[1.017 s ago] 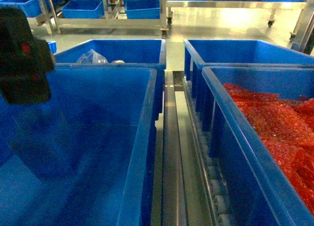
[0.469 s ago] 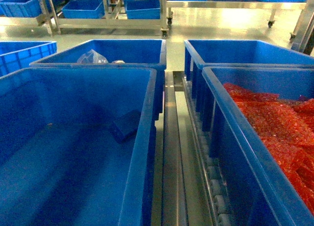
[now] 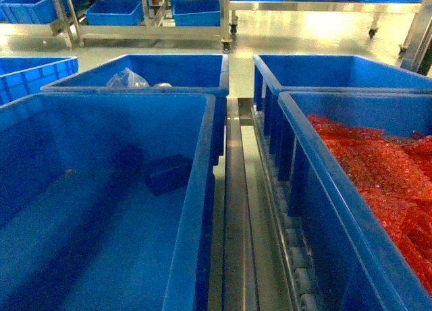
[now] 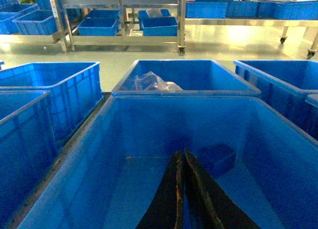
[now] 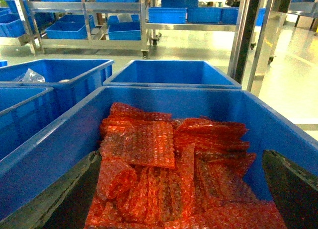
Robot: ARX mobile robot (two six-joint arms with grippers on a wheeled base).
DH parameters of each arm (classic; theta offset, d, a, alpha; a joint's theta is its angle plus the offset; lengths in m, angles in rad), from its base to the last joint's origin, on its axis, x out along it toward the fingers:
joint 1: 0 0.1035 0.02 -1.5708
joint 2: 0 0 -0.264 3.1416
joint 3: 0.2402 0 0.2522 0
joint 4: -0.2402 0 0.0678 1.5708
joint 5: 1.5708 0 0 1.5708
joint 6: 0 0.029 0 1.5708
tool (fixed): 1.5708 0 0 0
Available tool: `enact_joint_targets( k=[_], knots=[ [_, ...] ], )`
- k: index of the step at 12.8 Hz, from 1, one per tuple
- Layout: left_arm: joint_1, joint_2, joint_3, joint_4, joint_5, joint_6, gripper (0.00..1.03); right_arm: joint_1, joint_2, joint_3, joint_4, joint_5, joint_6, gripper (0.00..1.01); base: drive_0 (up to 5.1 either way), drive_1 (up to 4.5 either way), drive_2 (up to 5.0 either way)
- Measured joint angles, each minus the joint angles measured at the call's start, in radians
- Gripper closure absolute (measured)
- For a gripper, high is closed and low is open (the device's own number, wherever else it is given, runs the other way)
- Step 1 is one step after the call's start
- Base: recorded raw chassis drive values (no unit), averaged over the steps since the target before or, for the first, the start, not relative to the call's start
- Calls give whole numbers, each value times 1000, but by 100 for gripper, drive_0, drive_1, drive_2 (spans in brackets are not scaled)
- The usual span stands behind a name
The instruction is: Pick blue part to blue bin on bottom shelf
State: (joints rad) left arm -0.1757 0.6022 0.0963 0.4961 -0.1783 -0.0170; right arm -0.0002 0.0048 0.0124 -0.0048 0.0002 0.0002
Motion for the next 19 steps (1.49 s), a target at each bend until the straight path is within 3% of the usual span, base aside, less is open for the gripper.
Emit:
enact_joint_targets(
  k=[3,4,5,6,16,17,19],
  knots=[
    [64,-116,-40,-77,64,0,101,0,0,0,0,0,0,3,0,0,0],
    [118,-153,-48,-105,137,0,101,0,0,0,0,0,0,3,0,0,0],
    [180,-187,-55,-127,162,0,101,0,0,0,0,0,0,3,0,0,0],
    [179,-206,-76,-93,173,0,101,0,0,0,0,0,0,3,0,0,0],
    [174,-436,-86,-330,178,1,101,0,0,0,0,0,0,3,0,0,0],
    [174,-535,-85,-483,181,2,101,0,0,0,-1,0,0,3,0,0,0],
    [174,-591,-86,-501,179,3,101,0,0,0,-2,1,0,3,0,0,0]
  ],
)
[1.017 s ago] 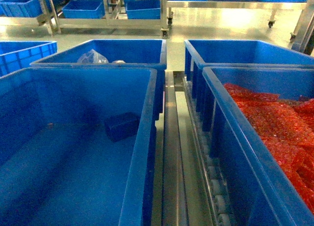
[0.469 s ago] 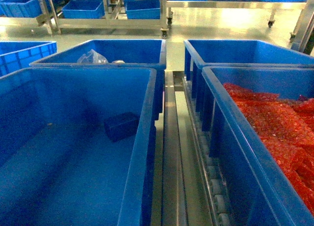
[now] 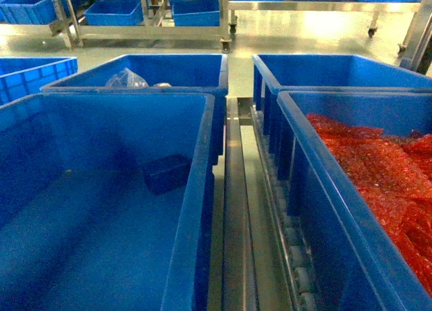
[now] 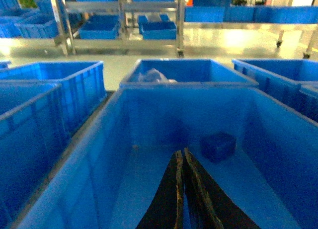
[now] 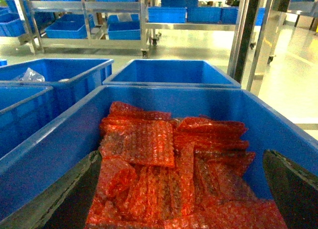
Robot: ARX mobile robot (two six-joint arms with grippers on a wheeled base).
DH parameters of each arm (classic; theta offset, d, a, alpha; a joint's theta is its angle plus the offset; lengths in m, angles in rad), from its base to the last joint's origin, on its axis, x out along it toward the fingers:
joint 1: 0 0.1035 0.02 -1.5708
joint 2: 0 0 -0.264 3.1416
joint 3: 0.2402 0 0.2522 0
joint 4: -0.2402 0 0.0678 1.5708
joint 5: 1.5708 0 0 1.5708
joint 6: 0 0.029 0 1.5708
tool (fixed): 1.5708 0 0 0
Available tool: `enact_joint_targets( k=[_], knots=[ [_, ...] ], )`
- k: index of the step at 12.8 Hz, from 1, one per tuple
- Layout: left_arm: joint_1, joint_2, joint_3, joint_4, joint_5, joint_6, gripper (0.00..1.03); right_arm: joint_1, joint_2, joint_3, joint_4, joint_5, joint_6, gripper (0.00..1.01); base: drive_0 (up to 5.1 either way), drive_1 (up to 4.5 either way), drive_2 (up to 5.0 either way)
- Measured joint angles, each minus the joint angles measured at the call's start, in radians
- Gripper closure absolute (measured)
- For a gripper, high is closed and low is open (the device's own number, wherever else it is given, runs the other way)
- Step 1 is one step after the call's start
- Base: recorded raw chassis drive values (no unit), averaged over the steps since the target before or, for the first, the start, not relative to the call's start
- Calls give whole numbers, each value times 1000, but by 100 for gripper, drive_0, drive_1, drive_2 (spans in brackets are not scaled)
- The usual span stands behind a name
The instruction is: Pick blue part to blue bin on bottom shelf
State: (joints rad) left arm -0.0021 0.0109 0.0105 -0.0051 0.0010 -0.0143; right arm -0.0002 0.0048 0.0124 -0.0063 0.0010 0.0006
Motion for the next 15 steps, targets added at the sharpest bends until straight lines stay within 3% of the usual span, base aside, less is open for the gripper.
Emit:
enact_joint_targets(
  k=[4,6,9,10,11,15],
  knots=[
    [0,0,0,1,-1,0,98,0,0,0,2,-1,0,3,0,0,0],
    [0,0,0,1,-1,0,65,0,0,0,2,-1,0,3,0,0,0],
    [0,0,0,1,-1,0,27,0,0,0,2,-1,0,3,0,0,0],
    [0,0,0,1,-1,0,9,0,0,0,2,-1,0,3,0,0,0],
    [0,0,0,1,-1,1,4,0,0,0,2,-1,0,3,0,0,0],
    [0,0,0,1,-1,0,5,0,0,0,2,-1,0,3,0,0,0]
  ],
)
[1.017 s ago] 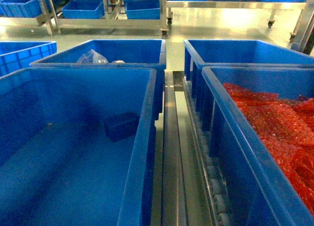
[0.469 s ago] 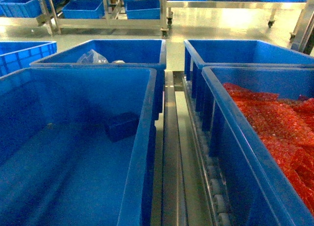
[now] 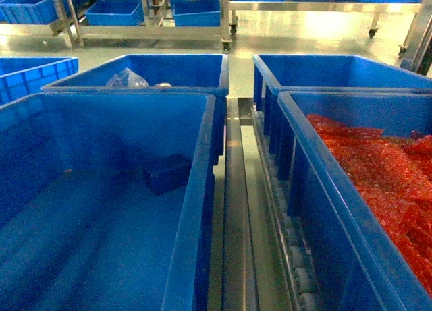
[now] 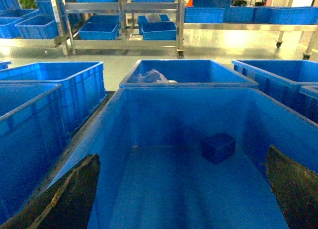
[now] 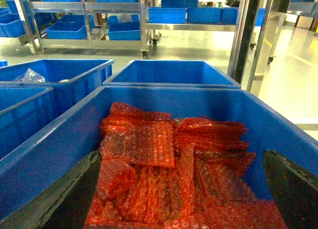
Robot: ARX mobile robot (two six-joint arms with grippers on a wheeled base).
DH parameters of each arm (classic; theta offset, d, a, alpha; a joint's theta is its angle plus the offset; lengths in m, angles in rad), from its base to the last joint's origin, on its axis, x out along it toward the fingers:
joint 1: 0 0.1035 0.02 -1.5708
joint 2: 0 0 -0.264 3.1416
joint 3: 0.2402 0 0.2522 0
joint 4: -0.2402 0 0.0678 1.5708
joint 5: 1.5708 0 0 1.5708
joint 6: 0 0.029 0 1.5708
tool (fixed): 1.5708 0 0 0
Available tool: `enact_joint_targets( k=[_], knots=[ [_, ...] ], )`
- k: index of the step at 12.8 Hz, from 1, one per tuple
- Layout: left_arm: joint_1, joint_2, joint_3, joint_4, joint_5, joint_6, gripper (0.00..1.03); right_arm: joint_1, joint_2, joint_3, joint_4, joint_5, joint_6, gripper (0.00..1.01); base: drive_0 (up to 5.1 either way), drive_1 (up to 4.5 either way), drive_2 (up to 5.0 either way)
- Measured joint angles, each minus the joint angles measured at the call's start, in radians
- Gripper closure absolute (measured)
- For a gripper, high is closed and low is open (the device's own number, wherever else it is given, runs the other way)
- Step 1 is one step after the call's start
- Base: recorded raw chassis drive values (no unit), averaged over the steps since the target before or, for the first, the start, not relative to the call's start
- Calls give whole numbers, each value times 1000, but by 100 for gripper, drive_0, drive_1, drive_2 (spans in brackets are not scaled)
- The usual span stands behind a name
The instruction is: Pick blue part to blue bin on bottom shelf
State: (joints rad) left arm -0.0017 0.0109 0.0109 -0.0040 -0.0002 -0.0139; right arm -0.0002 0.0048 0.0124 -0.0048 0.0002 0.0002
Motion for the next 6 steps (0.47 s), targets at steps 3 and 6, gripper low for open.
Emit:
enact_joint_targets(
  k=[3,6],
  knots=[
    [0,0,0,0,0,0,5,0,0,0,0,0,0,3,0,0,0],
    [0,0,0,0,0,0,5,0,0,0,0,0,0,3,0,0,0]
  ],
)
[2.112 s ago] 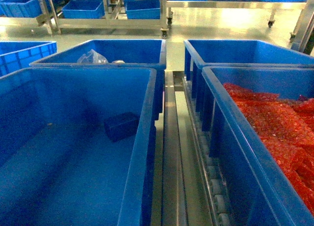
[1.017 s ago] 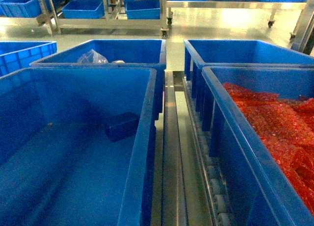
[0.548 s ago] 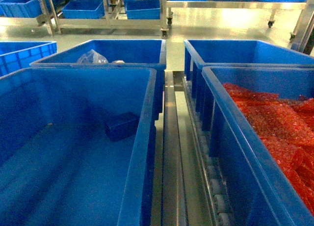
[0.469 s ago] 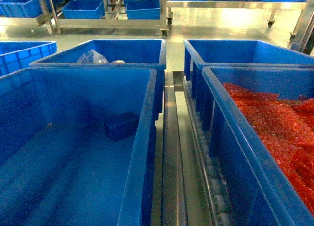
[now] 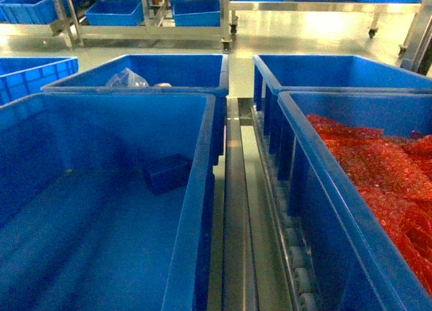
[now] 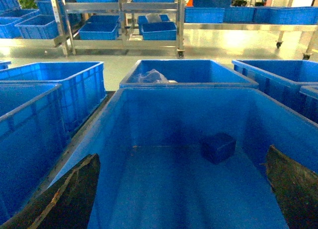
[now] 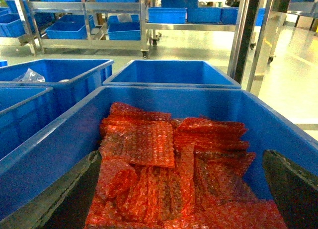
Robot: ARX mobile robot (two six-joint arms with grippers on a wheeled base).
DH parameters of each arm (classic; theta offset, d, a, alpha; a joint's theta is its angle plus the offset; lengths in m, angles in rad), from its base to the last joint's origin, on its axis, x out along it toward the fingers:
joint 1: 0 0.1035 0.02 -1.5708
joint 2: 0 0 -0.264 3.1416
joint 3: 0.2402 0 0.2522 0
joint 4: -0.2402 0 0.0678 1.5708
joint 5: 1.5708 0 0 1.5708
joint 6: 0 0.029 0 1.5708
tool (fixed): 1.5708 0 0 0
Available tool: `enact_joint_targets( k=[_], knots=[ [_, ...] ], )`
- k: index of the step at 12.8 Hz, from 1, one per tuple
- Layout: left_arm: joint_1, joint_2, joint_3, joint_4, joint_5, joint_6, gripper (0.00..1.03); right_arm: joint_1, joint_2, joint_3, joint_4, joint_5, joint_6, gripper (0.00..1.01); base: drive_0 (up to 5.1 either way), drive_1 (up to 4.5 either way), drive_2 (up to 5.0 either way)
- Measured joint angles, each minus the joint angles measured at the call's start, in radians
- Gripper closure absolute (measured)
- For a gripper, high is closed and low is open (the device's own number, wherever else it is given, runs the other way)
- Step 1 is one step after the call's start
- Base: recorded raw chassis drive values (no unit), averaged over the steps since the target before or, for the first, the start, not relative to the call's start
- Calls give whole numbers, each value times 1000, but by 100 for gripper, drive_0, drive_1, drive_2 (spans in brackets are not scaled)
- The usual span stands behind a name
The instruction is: Pick blue part to blue bin on bottom shelf
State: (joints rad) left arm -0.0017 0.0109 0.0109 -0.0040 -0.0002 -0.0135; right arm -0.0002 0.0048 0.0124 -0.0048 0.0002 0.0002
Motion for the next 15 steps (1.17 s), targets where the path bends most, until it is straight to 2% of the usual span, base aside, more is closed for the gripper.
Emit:
enact_joint_targets(
  k=[15],
  knots=[
    [0,0,0,0,0,0,5,0,0,0,0,0,0,3,0,0,0]
  ],
)
